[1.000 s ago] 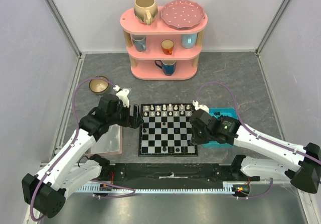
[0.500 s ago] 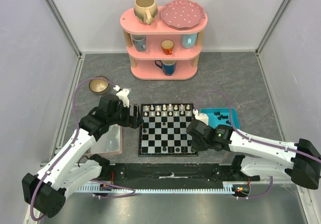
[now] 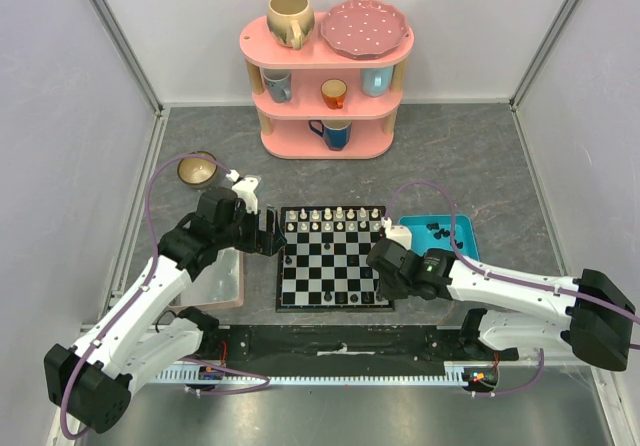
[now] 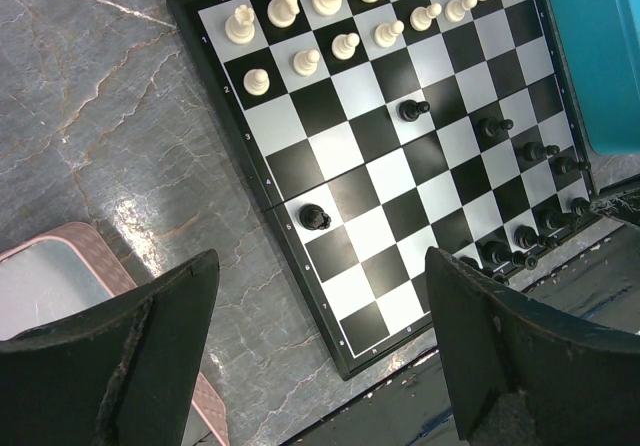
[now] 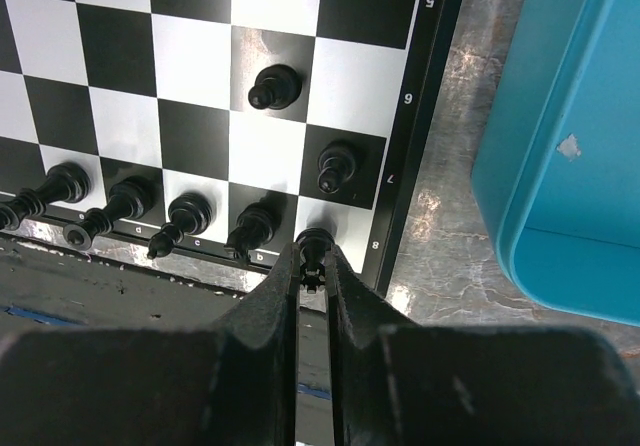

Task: Set up the chess pieces on the board

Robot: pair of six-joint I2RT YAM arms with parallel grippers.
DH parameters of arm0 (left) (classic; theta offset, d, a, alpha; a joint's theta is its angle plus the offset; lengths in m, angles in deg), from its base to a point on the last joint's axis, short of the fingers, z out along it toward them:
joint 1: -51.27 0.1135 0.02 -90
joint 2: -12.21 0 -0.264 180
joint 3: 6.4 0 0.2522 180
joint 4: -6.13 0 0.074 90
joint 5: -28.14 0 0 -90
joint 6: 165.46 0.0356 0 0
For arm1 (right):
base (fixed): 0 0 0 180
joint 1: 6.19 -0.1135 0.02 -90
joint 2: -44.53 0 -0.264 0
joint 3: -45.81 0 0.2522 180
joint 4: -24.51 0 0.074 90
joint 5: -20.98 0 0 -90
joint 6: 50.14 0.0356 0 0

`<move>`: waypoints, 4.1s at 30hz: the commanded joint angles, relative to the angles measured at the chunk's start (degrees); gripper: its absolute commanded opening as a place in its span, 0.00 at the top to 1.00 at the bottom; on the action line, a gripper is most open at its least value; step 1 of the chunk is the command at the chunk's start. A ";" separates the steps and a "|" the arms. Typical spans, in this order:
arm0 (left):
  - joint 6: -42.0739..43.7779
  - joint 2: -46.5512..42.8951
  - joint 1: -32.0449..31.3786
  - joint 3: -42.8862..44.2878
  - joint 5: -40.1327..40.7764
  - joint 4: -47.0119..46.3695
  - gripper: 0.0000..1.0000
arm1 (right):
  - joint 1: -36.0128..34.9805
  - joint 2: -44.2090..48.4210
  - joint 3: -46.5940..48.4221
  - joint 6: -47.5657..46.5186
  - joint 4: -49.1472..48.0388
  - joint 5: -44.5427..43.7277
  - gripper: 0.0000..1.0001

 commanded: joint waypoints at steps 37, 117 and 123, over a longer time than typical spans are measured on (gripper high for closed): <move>1.69 -0.03 -0.26 0.13 -0.79 -1.83 0.11 | 0.56 0.18 12.06 -4.42 4.56 -9.49 0.57; 1.78 -0.20 -0.35 0.12 -1.06 -1.83 0.11 | 5.75 -14.07 11.11 -13.84 -1.86 6.60 0.85; 1.78 -0.20 -0.26 0.12 -1.06 -1.83 0.11 | 5.14 -14.07 11.37 -13.75 -0.80 6.60 0.85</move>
